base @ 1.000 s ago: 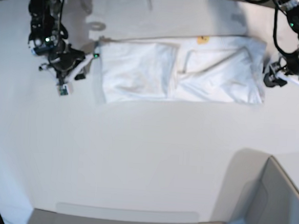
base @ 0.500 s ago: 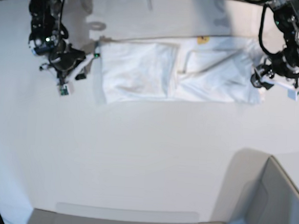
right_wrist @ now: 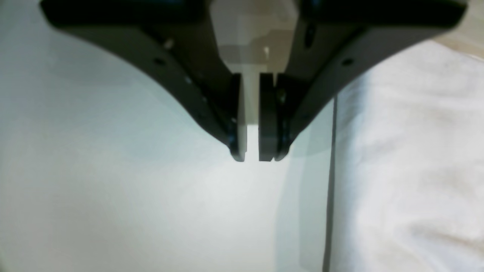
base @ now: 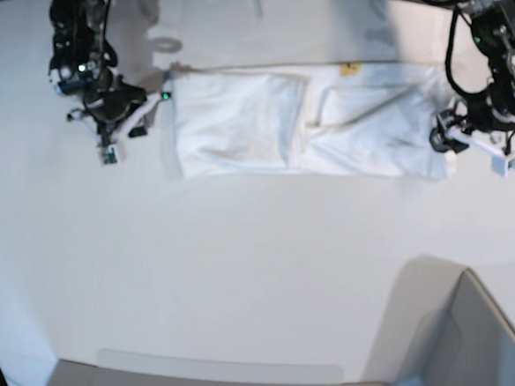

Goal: Layout the t-shirt on the table in an organized manner, then fold the t-shirt properly
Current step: 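Reposition the left gripper along the strip's end and grasp it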

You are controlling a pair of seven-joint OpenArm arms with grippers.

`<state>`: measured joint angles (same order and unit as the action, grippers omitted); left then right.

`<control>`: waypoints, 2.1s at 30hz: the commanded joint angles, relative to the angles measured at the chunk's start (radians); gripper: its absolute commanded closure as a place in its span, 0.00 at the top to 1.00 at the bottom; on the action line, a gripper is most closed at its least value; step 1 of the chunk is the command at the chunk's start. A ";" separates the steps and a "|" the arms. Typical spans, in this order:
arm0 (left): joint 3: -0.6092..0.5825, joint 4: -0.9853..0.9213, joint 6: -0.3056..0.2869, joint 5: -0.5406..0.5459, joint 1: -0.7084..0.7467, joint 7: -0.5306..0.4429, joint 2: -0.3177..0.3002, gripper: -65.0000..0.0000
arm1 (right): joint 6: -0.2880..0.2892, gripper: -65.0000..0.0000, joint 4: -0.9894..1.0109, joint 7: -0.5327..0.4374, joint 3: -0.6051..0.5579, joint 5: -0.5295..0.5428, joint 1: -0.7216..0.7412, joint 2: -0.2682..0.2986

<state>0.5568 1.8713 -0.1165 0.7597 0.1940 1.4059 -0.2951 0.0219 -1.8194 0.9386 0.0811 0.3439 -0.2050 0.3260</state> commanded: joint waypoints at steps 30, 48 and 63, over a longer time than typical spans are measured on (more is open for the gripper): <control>-0.151 0.061 0.071 -0.535 0.022 -0.053 0.058 0.49 | 0.000 0.10 -0.015 -0.017 0.004 0.007 0.000 0.006; 0.045 0.060 -0.176 -0.299 -0.021 -0.010 0.060 0.49 | 0.000 0.10 -0.013 -0.017 0.007 0.007 0.002 0.012; 0.309 0.049 -0.582 -0.305 -0.098 -0.010 0.170 0.49 | 0.000 0.10 0.050 -0.017 0.009 0.007 0.019 0.012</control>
<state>0.8642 1.9060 -0.6968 0.4465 0.0975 1.4105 -0.1108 0.0219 -1.7576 0.9348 0.0818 0.3443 -0.1974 0.3283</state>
